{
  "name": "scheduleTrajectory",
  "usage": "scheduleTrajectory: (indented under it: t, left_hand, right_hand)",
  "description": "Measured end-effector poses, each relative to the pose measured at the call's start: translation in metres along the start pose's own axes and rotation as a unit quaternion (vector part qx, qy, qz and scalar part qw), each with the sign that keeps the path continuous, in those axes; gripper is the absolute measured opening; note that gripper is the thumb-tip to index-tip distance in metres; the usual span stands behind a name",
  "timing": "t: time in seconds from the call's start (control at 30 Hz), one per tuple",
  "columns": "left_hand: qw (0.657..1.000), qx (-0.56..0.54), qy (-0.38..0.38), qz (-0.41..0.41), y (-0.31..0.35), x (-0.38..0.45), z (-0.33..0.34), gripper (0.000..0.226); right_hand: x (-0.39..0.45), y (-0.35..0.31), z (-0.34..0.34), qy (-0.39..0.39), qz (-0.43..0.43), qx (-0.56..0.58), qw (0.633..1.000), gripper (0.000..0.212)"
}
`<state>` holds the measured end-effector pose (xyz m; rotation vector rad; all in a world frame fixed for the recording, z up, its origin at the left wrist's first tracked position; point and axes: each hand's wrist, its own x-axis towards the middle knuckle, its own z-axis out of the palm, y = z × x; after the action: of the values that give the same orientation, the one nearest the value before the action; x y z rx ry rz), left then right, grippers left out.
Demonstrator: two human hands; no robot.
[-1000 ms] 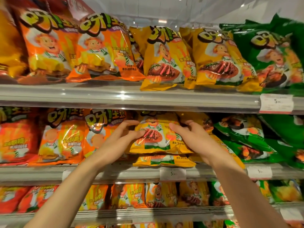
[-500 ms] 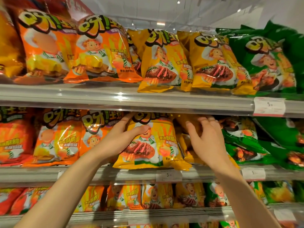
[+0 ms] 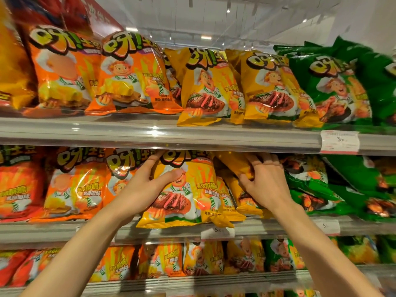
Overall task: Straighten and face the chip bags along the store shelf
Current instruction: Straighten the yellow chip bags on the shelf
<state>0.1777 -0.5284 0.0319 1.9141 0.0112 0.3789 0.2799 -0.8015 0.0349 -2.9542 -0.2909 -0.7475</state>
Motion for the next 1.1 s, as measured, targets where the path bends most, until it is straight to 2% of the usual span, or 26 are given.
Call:
scheduleTrajectory:
  t: [0.17, 0.3, 0.37, 0.43, 0.5, 0.57, 0.67, 0.8, 0.93, 1.03, 1.1]
  left_hand:
    - [1.000, 0.012, 0.008, -0.013, -0.004, 0.002, -0.003, 0.104]
    - [1.000, 0.020, 0.014, -0.012, -0.005, 0.003, -0.004, 0.110]
    - [0.999, 0.026, 0.017, -0.008, -0.004, 0.002, -0.003, 0.109]
    - [0.999, 0.030, 0.020, -0.009, -0.003, 0.000, -0.003, 0.108]
    - [0.999, 0.029, 0.025, -0.009, -0.005, 0.000, -0.003, 0.100]
    - [0.999, 0.033, 0.028, -0.011, -0.004, -0.001, -0.002, 0.093]
    - [0.999, 0.040, 0.027, -0.013, -0.003, -0.002, -0.001, 0.100]
    - [0.999, 0.041, 0.030, -0.006, 0.000, -0.002, 0.000, 0.094]
    - [0.998, 0.046, 0.031, 0.003, 0.003, -0.002, 0.002, 0.086]
    - [0.999, 0.033, 0.023, -0.001, 0.004, -0.002, 0.002, 0.093]
    - [0.999, 0.030, 0.019, 0.002, 0.005, -0.001, 0.003, 0.090]
  right_hand:
    - [-0.017, -0.009, 0.000, 0.071, -0.063, 0.006, 0.995, 0.061]
    - [-0.015, 0.000, -0.004, -0.056, -0.052, 0.157, 0.985, 0.077]
    - [-0.013, 0.006, -0.002, -0.084, -0.062, 0.189, 0.977, 0.091]
    - [-0.010, 0.009, 0.000, -0.104, -0.064, 0.157, 0.980, 0.101]
    - [-0.010, 0.006, 0.002, -0.091, -0.070, 0.102, 0.988, 0.094]
    - [-0.013, 0.001, 0.004, -0.051, -0.073, 0.076, 0.993, 0.084]
    - [-0.022, -0.009, 0.010, 0.001, -0.068, 0.049, 0.996, 0.079]
    - [-0.024, -0.017, 0.017, 0.080, 0.000, -0.012, 0.997, 0.073]
    - [-0.014, -0.010, 0.010, 0.030, 0.078, -0.045, 0.996, 0.073]
    - [-0.009, -0.005, 0.004, -0.025, 0.086, -0.018, 0.996, 0.094]
    - [-0.011, -0.004, 0.002, -0.034, 0.079, 0.023, 0.996, 0.103]
